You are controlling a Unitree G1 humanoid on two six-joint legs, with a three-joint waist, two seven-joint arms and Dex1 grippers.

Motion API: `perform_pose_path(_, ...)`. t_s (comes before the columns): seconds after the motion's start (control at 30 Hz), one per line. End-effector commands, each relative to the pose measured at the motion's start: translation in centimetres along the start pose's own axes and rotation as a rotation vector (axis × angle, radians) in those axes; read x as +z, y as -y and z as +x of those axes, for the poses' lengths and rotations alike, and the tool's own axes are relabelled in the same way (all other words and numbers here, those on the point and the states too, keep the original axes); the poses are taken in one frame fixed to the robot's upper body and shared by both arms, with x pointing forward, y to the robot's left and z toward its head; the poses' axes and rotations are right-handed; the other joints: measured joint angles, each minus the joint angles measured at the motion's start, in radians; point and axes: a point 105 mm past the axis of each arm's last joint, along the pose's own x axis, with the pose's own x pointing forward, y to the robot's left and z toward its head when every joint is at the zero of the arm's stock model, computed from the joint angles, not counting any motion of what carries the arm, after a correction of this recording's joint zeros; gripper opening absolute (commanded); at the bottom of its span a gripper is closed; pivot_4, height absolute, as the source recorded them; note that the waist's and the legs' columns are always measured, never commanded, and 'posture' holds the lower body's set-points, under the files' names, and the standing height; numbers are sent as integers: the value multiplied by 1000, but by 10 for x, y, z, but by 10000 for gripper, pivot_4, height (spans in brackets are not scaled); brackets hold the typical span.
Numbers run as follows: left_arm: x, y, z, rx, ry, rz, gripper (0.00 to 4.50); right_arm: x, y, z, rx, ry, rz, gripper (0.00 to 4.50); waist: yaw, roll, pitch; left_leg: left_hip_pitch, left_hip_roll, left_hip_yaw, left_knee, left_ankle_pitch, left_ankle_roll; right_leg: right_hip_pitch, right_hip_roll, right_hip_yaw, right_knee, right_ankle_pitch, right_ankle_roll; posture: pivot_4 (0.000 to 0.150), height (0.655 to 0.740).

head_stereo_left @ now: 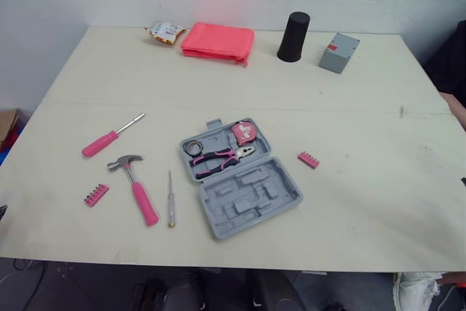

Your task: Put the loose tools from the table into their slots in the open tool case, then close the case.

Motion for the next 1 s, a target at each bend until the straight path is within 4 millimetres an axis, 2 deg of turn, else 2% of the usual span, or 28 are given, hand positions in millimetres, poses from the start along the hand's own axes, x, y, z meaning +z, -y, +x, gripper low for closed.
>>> perform_pose_path(0.03,19,2,4,-24,94,-12,44189,14,5,7,-11,55,7,45000,-1,0,0,0,0,0,0,0,0,0,0,0,0,0,0,1500,7400)
perform_pose_path(0.13,46,30,16,-197,203,-48,44189,36,-2,22,36,133,34,45000,0,0,0,2,0,0,0,0,0,3,0,0,0,0,0,1500,7400)
perform_pose_path(0.3,81,80,24,-381,280,37,44189,84,-20,42,141,268,54,45000,3,0,0,6,1,0,-2,-1,0,7,1,0,-2,0,0,1500,7400)
perform_pose_path(0.37,97,122,25,-537,283,53,44189,110,-38,55,230,329,50,45000,2,0,0,6,1,0,-2,-1,0,7,1,0,-2,0,0,1500,7400)
perform_pose_path(0.43,106,151,21,-641,273,59,44189,125,-49,62,288,361,56,45000,3,0,0,6,1,0,-1,-1,0,8,1,2,-2,0,0,1500,7400)
perform_pose_path(0.47,113,166,20,-685,290,88,44189,136,-62,64,354,384,73,45000,6,0,0,6,1,0,-1,-1,0,8,1,2,-3,0,1,1500,7400)
perform_pose_path(0.57,135,195,22,-727,355,114,35722,162,-91,71,476,423,108,36059,20,0,0,6,1,0,-1,-1,0,8,2,2,-3,0,1,1500,7400)
perform_pose_path(0.67,149,227,25,-769,357,102,21561,180,-113,83,551,437,87,21300,28,1,0,6,2,-1,0,1,-3,8,3,3,-3,1,0,1500,7400)
perform_pose_path(0.8,154,262,27,-828,327,103,2109,201,-139,98,643,458,84,362,29,1,0,6,1,0,0,1,-4,9,3,3,-5,1,1,1500,7400)
perform_pose_path(0.83,154,265,28,-828,318,102,967,204,-144,101,658,459,76,107,29,1,0,6,1,0,0,1,-4,9,3,3,-6,1,1,1500,7400)
perform_pose_path(1.0,149,284,39,-790,249,83,967,211,-170,123,714,407,-36,107,30,1,0,5,2,0,0,1,-5,8,5,3,-7,1,1,1500,7400)
